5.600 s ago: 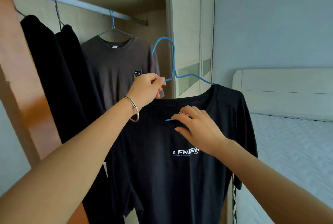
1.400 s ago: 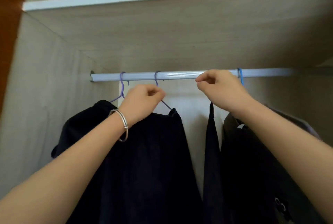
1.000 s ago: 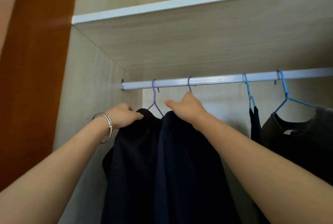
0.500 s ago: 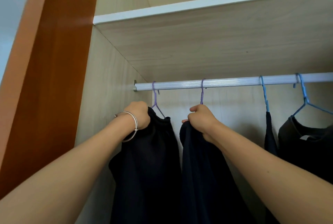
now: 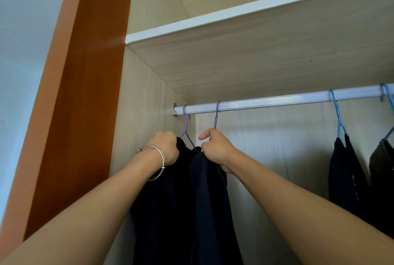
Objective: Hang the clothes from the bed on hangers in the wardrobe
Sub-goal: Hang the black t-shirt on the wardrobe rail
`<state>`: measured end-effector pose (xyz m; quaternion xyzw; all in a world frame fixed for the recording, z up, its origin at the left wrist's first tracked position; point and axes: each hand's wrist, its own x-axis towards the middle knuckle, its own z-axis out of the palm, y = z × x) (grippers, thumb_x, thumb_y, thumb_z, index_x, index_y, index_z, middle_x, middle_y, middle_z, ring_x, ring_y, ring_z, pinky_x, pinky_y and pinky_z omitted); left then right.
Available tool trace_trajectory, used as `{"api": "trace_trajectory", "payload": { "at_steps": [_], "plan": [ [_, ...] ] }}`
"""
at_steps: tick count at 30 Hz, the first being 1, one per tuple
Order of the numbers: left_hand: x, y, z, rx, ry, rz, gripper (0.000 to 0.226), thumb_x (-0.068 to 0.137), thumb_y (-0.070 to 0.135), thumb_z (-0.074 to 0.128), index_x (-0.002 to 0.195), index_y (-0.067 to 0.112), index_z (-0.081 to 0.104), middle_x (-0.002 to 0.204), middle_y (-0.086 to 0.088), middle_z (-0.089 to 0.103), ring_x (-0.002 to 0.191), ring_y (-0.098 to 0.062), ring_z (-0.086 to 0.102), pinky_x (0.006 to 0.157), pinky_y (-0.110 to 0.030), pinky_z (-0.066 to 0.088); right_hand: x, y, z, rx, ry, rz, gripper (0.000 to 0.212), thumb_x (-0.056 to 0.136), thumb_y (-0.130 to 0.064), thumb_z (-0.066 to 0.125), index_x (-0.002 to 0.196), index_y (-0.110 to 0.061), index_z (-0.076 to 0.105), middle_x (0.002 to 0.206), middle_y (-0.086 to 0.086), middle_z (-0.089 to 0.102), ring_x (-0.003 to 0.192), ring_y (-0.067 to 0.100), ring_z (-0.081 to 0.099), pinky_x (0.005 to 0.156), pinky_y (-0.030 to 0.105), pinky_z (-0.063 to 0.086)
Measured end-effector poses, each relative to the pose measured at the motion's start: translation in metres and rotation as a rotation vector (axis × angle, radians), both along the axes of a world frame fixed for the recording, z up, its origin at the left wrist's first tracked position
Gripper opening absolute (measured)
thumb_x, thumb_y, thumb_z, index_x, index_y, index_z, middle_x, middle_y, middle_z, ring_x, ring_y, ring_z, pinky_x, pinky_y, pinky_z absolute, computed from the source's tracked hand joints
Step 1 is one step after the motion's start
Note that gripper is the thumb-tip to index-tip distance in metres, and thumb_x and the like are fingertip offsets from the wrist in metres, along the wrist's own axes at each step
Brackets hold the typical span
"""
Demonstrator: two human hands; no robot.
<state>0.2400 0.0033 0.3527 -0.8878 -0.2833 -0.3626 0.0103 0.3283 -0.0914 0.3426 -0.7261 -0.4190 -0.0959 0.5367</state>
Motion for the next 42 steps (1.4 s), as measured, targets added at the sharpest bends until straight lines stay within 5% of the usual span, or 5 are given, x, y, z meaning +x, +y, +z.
{"api": "trace_trajectory", "payload": {
  "at_steps": [20, 27, 31, 35, 42],
  "plan": [
    [0.002, -0.014, 0.005, 0.066, -0.078, -0.091, 0.027, 0.088, 0.009, 0.044, 0.108, 0.000, 0.059, 0.121, -0.020, 0.057, 0.111, -0.035, 0.055, 0.090, -0.034, 0.046, -0.020, -0.016, 0.004, -0.182, -0.153, -0.041, 0.045, 0.097, -0.025, 0.036, 0.137, -0.006, 0.037, 0.141, 0.014, 0.043, 0.128, 0.028, 0.042, 0.101, 0.033, 0.036],
    [0.025, -0.051, 0.013, -0.092, -0.014, -0.169, 0.033, 0.093, 0.019, 0.042, 0.103, -0.008, 0.058, 0.106, -0.024, 0.061, 0.096, -0.036, 0.056, 0.070, -0.026, 0.037, 0.023, -0.141, 0.023, -0.533, -0.549, -1.020, 0.057, 0.087, -0.029, 0.045, 0.138, -0.005, 0.034, 0.150, 0.021, 0.023, 0.142, 0.035, 0.008, 0.112, 0.058, 0.009],
    [0.033, -0.049, 0.005, -0.080, 0.036, -0.116, 0.030, 0.094, 0.012, 0.037, 0.106, -0.005, 0.058, 0.118, -0.024, 0.058, 0.106, -0.035, 0.055, 0.081, -0.031, 0.043, 0.046, -0.195, 0.020, -0.590, -0.202, -1.028, 0.062, 0.085, -0.017, 0.046, 0.139, 0.006, 0.025, 0.133, 0.022, 0.043, 0.117, 0.035, 0.049, 0.092, 0.043, 0.044],
    [0.034, -0.044, -0.001, -0.091, 0.045, -0.112, 0.031, 0.095, 0.017, 0.038, 0.102, -0.004, 0.060, 0.114, -0.020, 0.060, 0.106, -0.033, 0.056, 0.086, -0.032, 0.044, 0.053, -0.212, 0.011, -0.514, -0.024, -0.829, 0.019, 0.085, 0.002, 0.034, 0.068, 0.002, 0.043, 0.064, 0.016, 0.053, 0.042, 0.021, 0.055, 0.034, 0.020, 0.041],
    [0.035, -0.036, -0.005, -0.159, -0.148, -0.132, 0.027, 0.090, 0.011, 0.048, 0.063, 0.005, 0.045, 0.079, -0.011, 0.050, 0.071, -0.026, 0.050, 0.061, -0.029, 0.040, 0.055, -0.184, -0.005, -0.050, -0.100, -0.572, 0.020, 0.089, -0.005, 0.039, 0.076, -0.001, 0.053, 0.071, 0.013, 0.048, 0.049, 0.020, 0.041, 0.042, 0.024, 0.030]
  ]
}}
